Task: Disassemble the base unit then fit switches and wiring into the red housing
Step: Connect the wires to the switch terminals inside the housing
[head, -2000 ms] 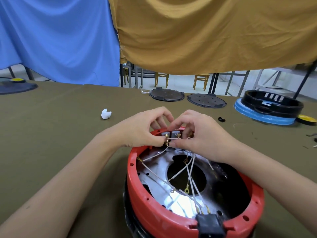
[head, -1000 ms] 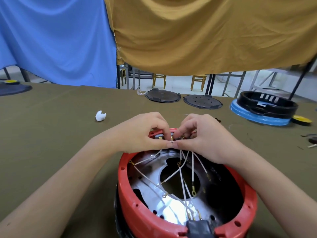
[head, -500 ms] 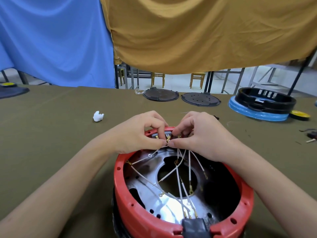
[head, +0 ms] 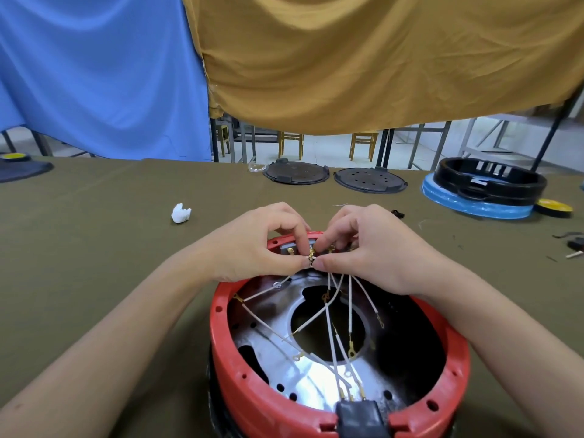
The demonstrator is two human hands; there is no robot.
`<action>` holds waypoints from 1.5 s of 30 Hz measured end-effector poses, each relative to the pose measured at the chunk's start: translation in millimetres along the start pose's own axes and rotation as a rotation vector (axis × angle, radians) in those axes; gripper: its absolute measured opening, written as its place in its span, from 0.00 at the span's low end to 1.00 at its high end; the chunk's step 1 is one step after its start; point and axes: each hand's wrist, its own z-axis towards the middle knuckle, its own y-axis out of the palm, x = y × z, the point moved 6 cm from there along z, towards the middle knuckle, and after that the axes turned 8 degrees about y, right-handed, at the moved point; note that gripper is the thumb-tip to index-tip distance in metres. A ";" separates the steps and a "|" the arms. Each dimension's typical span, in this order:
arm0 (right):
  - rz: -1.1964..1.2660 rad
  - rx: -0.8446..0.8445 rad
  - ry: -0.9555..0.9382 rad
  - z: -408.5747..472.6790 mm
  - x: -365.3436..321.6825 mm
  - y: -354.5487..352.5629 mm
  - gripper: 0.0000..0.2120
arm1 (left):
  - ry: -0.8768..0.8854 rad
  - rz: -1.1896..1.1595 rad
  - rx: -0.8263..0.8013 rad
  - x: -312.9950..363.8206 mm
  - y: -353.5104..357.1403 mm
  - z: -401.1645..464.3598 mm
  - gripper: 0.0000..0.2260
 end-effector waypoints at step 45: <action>-0.011 -0.009 0.044 -5.9 -1.5 -1.4 0.06 | 0.024 0.023 0.004 7.5 -7.1 -2.1 0.08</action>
